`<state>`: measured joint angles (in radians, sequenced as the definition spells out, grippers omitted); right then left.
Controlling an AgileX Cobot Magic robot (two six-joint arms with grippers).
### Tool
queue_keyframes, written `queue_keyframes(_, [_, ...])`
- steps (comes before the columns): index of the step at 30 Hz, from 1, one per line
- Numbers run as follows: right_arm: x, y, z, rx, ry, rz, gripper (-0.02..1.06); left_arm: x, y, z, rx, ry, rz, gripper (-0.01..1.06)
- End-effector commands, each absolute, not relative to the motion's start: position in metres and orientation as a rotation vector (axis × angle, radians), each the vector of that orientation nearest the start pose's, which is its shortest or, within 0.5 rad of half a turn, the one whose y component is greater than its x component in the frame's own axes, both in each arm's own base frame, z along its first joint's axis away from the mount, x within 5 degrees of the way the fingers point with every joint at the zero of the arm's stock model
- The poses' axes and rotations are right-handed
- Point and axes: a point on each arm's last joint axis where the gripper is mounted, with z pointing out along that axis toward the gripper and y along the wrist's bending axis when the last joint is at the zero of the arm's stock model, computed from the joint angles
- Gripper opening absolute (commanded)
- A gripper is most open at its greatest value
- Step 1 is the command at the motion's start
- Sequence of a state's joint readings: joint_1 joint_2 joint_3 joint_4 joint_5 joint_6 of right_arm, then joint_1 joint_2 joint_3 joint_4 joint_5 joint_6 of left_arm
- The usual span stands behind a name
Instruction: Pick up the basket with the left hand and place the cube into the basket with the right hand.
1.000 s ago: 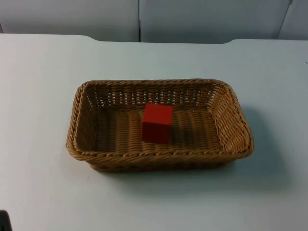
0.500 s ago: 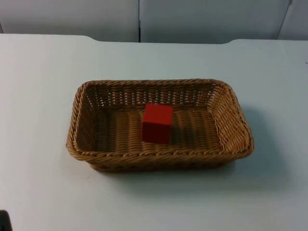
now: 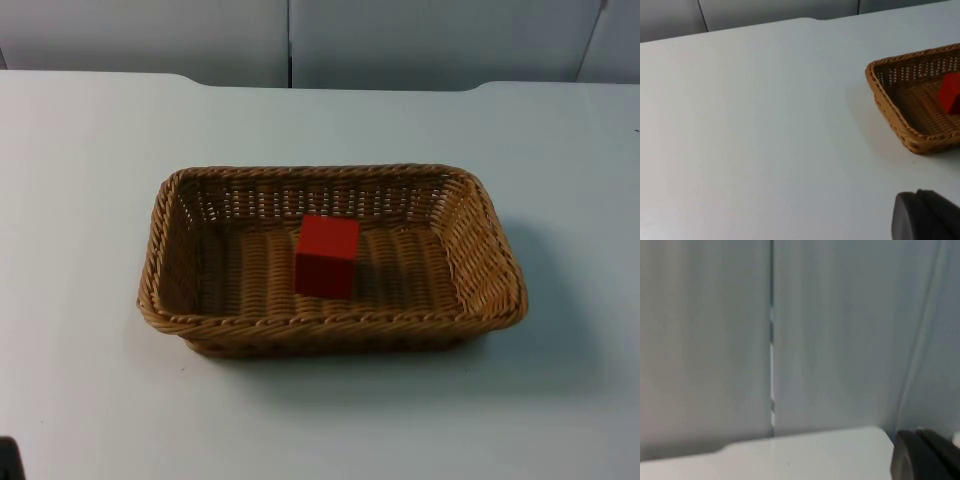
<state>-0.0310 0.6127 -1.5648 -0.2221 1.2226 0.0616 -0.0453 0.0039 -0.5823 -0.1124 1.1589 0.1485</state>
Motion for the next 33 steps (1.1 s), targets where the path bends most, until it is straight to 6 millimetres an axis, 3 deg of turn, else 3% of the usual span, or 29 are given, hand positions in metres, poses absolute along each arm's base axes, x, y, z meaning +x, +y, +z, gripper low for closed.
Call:
queue_keyframes(1, [-0.009,-0.024,0.478,0.220,1.854,-0.268,0.00,-0.019,-0.008,0.291,0.225,2.040,-0.066,0.00])
queue_keyframes(2, [-0.009,-0.024,0.478,0.220,1.854,-0.268,0.00,-0.019,-0.008,0.291,0.225,2.040,-0.066,0.00])
queue_keyframes(7, [-0.007,-0.019,0.398,0.166,1.996,-0.223,0.00,-0.019,-0.006,0.291,0.246,2.039,-0.055,0.00])
queue_keyframes(8, [-0.007,-0.019,0.398,0.166,1.996,-0.223,0.00,-0.019,-0.006,0.291,0.246,2.039,-0.055,0.00])
queue_keyframes(11, [-0.015,-0.007,0.358,0.020,2.012,-0.141,0.00,-0.018,-0.005,0.291,0.245,2.041,-0.045,0.00])
queue_keyframes(12, [-0.015,-0.007,0.358,0.020,2.012,-0.141,0.00,-0.018,-0.005,0.291,0.245,2.041,-0.045,0.00])
queue_keyframes(14, [-0.020,0.001,0.339,-0.064,1.984,-0.076,0.00,-0.014,-0.006,0.282,0.242,2.070,-0.055,0.00])
queue_keyframes(18, [-0.027,0.006,0.316,-0.094,1.929,-0.015,0.00,-0.013,-0.006,0.283,0.245,2.052,-0.068,0.00])
queue_keyframes(24, [-0.017,0.006,0.297,-0.094,1.996,-0.012,0.00,-0.009,-0.007,0.280,0.261,2.030,-0.088,0.00])
queue_keyframes(33, [-0.016,0.007,0.292,-0.120,2.028,-0.012,0.00,-0.009,-0.007,0.280,0.259,2.030,-0.089,0.00])
